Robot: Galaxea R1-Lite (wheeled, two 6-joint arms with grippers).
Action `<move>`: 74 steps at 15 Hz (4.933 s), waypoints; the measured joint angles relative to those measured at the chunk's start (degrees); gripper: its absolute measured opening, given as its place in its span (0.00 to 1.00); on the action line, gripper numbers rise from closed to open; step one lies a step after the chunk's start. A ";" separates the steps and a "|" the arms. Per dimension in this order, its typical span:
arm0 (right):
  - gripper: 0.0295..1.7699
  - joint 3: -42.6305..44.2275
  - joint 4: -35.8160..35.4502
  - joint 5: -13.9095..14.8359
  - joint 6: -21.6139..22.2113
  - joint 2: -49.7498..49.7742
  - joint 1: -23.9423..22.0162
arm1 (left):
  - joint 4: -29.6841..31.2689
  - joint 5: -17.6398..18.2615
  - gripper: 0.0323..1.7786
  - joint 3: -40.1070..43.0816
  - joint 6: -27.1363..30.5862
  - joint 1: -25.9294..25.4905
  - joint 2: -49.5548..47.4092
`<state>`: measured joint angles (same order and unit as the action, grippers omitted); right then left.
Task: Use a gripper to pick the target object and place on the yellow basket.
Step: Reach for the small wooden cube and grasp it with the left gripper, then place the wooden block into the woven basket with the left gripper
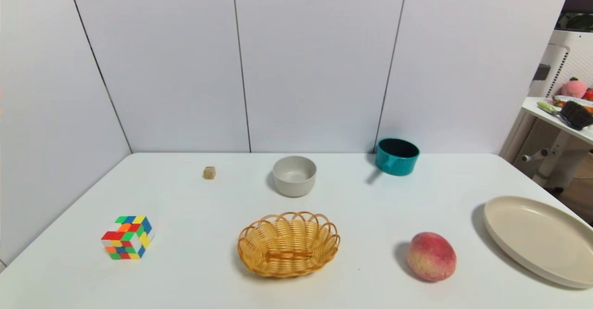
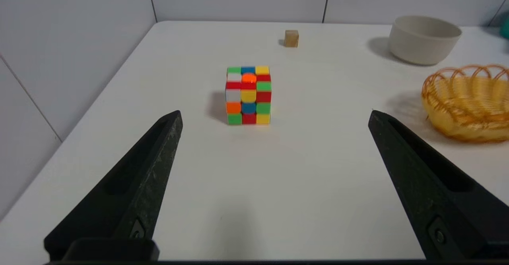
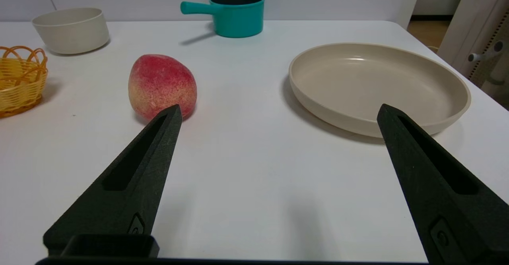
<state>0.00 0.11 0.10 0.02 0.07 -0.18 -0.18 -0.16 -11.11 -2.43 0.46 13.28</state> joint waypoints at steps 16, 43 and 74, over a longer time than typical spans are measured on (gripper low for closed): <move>0.96 0.00 0.02 -0.02 -0.02 0.00 0.00 | -35.43 -0.09 0.95 -91.65 -0.79 10.14 98.83; 0.96 0.00 0.02 0.00 -0.02 0.00 0.00 | -30.88 -3.80 0.22 -101.24 0.06 8.07 123.64; 0.96 0.00 0.02 0.00 -0.02 0.00 0.00 | -21.26 6.38 0.60 -60.78 1.72 44.48 86.99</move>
<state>0.00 0.13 0.10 0.00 0.07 -0.18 -21.44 6.22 -71.89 -0.71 44.95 100.27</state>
